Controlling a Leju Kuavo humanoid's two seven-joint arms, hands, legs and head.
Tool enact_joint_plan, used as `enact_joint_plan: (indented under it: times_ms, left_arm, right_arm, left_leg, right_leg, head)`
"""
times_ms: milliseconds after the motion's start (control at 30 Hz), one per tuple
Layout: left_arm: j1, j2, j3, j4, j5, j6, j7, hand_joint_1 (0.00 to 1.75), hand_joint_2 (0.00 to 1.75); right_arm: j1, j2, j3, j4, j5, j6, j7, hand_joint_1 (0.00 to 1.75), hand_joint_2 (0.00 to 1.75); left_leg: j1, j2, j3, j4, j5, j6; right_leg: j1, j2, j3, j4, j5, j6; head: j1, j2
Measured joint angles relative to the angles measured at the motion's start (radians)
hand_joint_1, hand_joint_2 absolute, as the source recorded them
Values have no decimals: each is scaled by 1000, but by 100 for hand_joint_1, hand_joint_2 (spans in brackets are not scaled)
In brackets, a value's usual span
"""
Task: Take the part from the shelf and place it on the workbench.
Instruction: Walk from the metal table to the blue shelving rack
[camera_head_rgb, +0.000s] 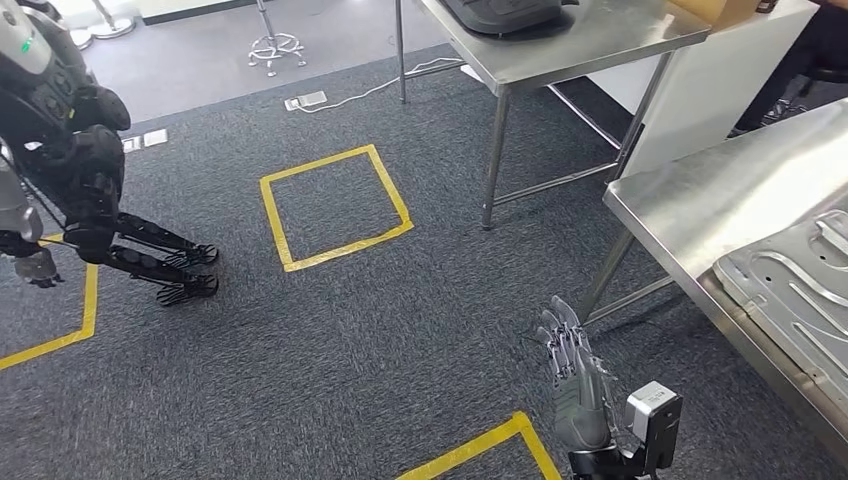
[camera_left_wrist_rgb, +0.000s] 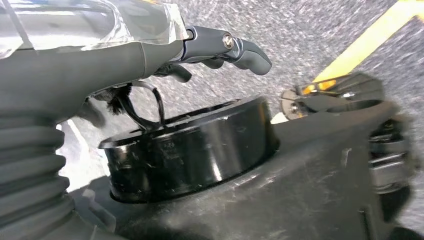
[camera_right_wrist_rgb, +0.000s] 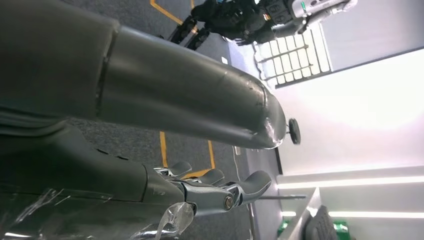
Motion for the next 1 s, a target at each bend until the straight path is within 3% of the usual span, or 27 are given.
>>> enact_joint_plan:
  times_ms: [67, 133, 167, 200, 233, 300, 367, 433, 467, 533, 600, 633, 667, 700, 733, 767, 833, 900, 967, 1000]
  left_arm:
    - [-9, 1, 0, 0, 1, -1, 0, 0, 175]
    - [-17, 2, 1, 0, 1, -3, -1, 0, 175]
    - [-20, 2, 1, 0, 1, -4, -1, 0, 175]
    - [-21, 2, 1, 0, 1, -4, -2, 0, 175]
    - [-20, 2, 1, 0, 0, -5, -2, 0, 175]
    - [-17, 2, 0, 0, 0, -5, -8, 0, 175]
    - [-15, 3, 0, 0, 0, -6, -17, 0, 175]
    - [-14, 4, 0, 0, 0, -7, -22, 0, 175]
    - [-13, 4, 0, 0, 0, -8, -22, 0, 175]
    - [-13, 4, 0, 0, -1, -12, -22, 0, 175]
    - [-14, 4, 0, 0, -1, -17, -21, 0, 175]
    - [-14, 3, 0, 0, -1, -19, -21, 0, 175]
    - [-13, 3, 0, 0, 0, -21, -21, 0, 175]
    - [-13, 3, 0, 0, 0, -21, -21, 0, 175]
    - [-12, 3, 0, 0, 0, -21, -21, 0, 175]
    - [-12, 3, 0, 0, 0, -22, -20, 0, 175]
    - [-13, 4, 0, 0, 0, -23, -19, 0, 175]
    - [-14, 4, 0, 0, 0, -24, -16, 0, 175]
    - [-13, 5, 0, 0, 0, -27, -13, 0, 175]
    - [-13, 5, 0, 0, 0, -28, -11, 0, 175]
  right_arm:
    - [1, 3, 0, 6, -1, 1, -3, 0, 0]
    - [2, 5, 0, 12, -1, 4, -9, 0, 0]
    - [1, 6, 0, 15, -2, 7, -13, 0, 0]
    - [-1, 9, 0, 16, -3, 12, -19, 0, 0]
    - [-3, 12, 0, 18, -3, 17, -25, 0, 0]
    - [-9, 18, 1, 18, 1, 30, -34, 0, 0]
    - [-14, 22, 3, 18, 5, 42, -39, 0, 0]
    - [-19, 25, 7, 19, 7, 50, -40, 0, 0]
    - [-21, 26, 8, 20, 7, 53, -40, 0, 0]
    - [-24, 30, 11, 22, 7, 61, -41, 0, 0]
    - [-24, 31, 13, 26, 6, 68, -42, 0, 0]
    - [-22, 31, 14, 29, 5, 69, -42, 0, 0]
    - [-21, 32, 14, 32, 4, 70, -42, 0, 0]
    - [-21, 32, 15, 35, 4, 70, -42, 0, 0]
    - [-20, 32, 16, 37, 3, 70, -42, 0, 0]
    - [-20, 32, 16, 39, 3, 71, -42, 0, 0]
    - [-21, 32, 17, 42, 3, 73, -42, 0, 0]
    - [-23, 34, 19, 47, 2, 76, -42, 0, 0]
    - [-25, 37, 21, 51, 2, 80, -42, 0, 0]
    - [-26, 39, 22, 53, 1, 81, -42, 0, 0]
  left_leg:
    - [-1, 67, -54, 119, -64, -9]
    - [2, 91, -112, 252, -118, -16]
    - [3, 95, -120, 276, -121, -17]
    - [3, 99, -105, 255, -106, -17]
    - [3, 109, -70, 196, -78, -15]
    - [-5, 166, 13, 43, -25, -6]
    - [-16, 203, 46, -32, -9, 7]
    - [-19, 179, 44, -41, -5, 18]
    - [-17, 165, 46, -46, -1, 23]
    - [-10, 138, 52, -55, 7, 34]
    - [-7, 111, 52, -55, 9, 39]
    - [-7, 95, 51, -55, 9, 40]
    - [-6, 78, 52, -54, 9, 40]
    - [-5, 61, 53, -54, 9, 39]
    - [-3, 45, 55, -53, 8, 38]
    - [-1, 29, 57, -50, 6, 34]
    - [0, 4, 54, -42, 0, 23]
    - [1, -16, 44, -39, 0, 11]
    - [6, -26, 36, -37, 1, 1]
    - [6, -9, 27, -22, -8, -3]
  right_leg:
    - [4, -30, 1, -1, -1, -11]
    - [8, -62, 2, -1, -4, -15]
    - [9, -77, 3, -1, -5, -16]
    - [9, -91, 4, -1, -6, -16]
    - [9, -104, 6, -1, -7, -14]
    - [12, -126, 12, 0, -12, -8]
    - [17, -147, 16, 0, -17, 0]
    - [18, -172, 20, -2, -20, 9]
    - [16, -166, 22, 2, -27, 14]
    - [13, -110, 1, 58, -65, 23]
    - [11, -49, -64, 197, -130, 26]
    - [10, -38, -99, 263, -152, 28]
    - [10, -35, -122, 300, -155, 29]
    - [8, -34, -124, 294, -137, 30]
    - [6, -29, -106, 246, -101, 32]
    - [2, -15, -75, 170, -58, 34]
    - [-6, 32, -20, 44, -9, 35]
    - [-5, 50, -7, 11, -9, 26]
    - [-1, 24, -8, 10, -7, 11]
    - [0, 10, -6, 8, -6, 3]
  head:
    - [-1, 0]
    - [-1, 0]
    - [-1, 0]
    - [-1, 0]
    - [-1, 0]
    - [-1, 0]
    - [0, 0]
    - [0, 0]
    - [0, 0]
    - [1, 0]
    - [2, 0]
    - [3, 0]
    - [3, 0]
    - [3, 0]
    - [3, 0]
    - [3, 0]
    - [3, 0]
    - [3, 0]
    - [3, 0]
    - [2, 0]
